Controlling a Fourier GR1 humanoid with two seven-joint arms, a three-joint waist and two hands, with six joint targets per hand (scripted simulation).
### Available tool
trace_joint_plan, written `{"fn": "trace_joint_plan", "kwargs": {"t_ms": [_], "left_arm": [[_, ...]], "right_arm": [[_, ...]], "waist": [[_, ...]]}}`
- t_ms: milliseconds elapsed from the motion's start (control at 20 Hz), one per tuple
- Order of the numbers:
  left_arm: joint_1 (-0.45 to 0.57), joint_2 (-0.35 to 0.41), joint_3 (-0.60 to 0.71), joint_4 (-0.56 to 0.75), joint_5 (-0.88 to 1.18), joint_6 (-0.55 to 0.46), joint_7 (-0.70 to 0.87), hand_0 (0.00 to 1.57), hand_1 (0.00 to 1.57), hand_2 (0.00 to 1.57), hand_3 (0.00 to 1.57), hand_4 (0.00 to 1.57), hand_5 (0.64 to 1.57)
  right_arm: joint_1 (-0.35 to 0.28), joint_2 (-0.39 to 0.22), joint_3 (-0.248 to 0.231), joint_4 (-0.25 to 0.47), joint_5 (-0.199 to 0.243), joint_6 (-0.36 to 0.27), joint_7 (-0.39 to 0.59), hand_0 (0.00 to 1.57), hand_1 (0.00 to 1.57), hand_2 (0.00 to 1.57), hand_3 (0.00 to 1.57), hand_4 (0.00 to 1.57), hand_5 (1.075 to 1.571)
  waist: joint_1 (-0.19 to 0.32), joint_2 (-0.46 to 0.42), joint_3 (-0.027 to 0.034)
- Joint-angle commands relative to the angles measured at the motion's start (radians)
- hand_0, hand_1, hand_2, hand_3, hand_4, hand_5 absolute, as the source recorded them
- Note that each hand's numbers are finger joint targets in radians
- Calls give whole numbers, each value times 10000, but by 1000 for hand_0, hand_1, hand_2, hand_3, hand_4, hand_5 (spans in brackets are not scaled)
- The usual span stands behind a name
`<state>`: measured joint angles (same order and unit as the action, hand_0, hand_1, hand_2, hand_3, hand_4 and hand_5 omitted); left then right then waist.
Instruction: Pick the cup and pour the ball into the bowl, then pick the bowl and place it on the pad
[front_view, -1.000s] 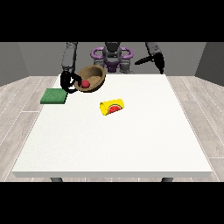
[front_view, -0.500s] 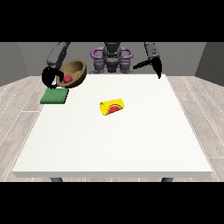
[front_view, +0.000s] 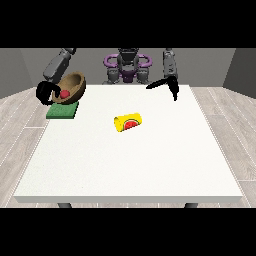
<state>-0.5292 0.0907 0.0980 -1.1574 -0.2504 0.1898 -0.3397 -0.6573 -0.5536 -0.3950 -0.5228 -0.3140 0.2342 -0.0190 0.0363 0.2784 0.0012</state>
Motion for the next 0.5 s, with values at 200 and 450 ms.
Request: {"fn": "trace_joint_plan", "kwargs": {"t_ms": [200,450], "left_arm": [[20,-106,-625,-1759,-459,292,90,0,0,0,0,0,1564],[-190,142,-574,-3011,-621,466,762,0,0,0,0,0,1563]], "right_arm": [[374,-1398,-573,917,104,847,-2154,1571,1571,1571,778,1018,1568],[-32,-2242,-751,1421,172,1257,-2645,1571,1571,1571,0,1035,1569]], "waist": [[495,1763,15],[350,2545,20]]}}
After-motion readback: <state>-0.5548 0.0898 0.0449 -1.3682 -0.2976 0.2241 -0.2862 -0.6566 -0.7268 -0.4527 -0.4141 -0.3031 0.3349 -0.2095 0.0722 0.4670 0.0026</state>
